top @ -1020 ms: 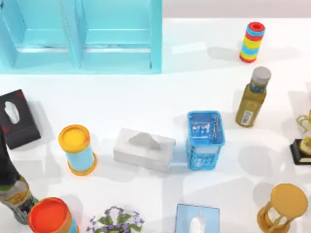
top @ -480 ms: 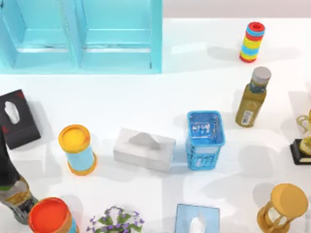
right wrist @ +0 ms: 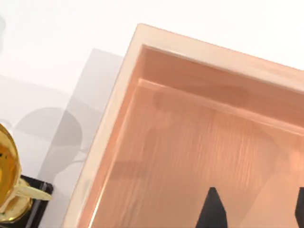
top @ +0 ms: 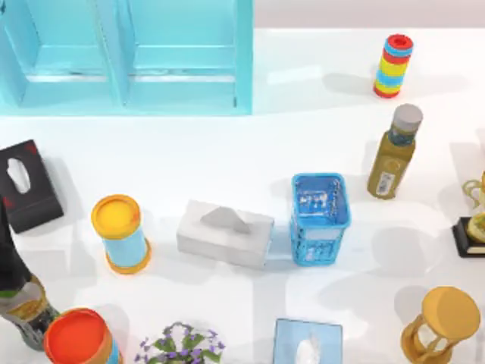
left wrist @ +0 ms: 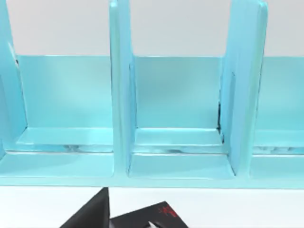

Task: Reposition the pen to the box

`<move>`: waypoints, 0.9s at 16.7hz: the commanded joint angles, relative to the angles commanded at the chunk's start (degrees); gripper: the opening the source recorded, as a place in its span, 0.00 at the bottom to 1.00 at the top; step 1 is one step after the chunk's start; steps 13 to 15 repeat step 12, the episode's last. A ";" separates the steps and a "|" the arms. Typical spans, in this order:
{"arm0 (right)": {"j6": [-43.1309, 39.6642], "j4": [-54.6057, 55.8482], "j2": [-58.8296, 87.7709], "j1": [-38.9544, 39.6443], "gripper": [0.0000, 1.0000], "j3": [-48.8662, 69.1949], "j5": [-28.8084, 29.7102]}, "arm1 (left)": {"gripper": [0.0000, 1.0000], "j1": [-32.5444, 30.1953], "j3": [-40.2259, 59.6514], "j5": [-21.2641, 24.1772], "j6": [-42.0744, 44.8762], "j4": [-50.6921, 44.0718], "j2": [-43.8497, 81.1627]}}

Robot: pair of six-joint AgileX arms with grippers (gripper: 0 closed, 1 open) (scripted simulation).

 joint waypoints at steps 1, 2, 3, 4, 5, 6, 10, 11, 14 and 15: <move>0.00 0.00 0.00 0.00 0.60 0.00 0.00 | 1.00 0.00 0.00 0.00 0.00 0.00 0.00; 0.00 0.00 0.00 0.00 0.68 0.00 0.00 | 1.00 0.00 0.00 0.00 0.00 0.00 0.00; 0.00 0.00 0.00 0.00 0.75 0.00 0.00 | 1.00 0.00 0.00 0.00 0.00 0.00 0.00; 0.00 0.00 0.00 0.00 0.83 0.00 0.00 | 1.00 0.00 0.00 0.00 0.00 0.00 0.00; 0.00 0.00 0.00 0.00 0.90 0.00 0.00 | 1.00 0.00 0.00 0.00 0.00 0.00 0.00; 0.00 0.00 0.00 0.00 0.98 0.00 0.00 | 1.00 0.00 0.00 0.00 0.00 0.00 0.00; 0.00 0.00 0.00 0.00 1.00 0.00 0.00 | 1.00 0.00 0.00 0.00 0.00 0.00 0.00; 0.00 0.00 0.00 0.00 1.00 0.00 0.00 | 1.00 0.00 0.00 0.00 0.00 0.00 0.00; 0.00 0.00 0.00 0.00 1.00 0.00 0.00 | 1.00 0.00 0.00 0.00 0.00 0.00 0.00; 0.00 0.00 0.00 0.00 1.00 0.00 0.00 | 1.00 0.00 0.00 0.00 0.00 0.00 0.00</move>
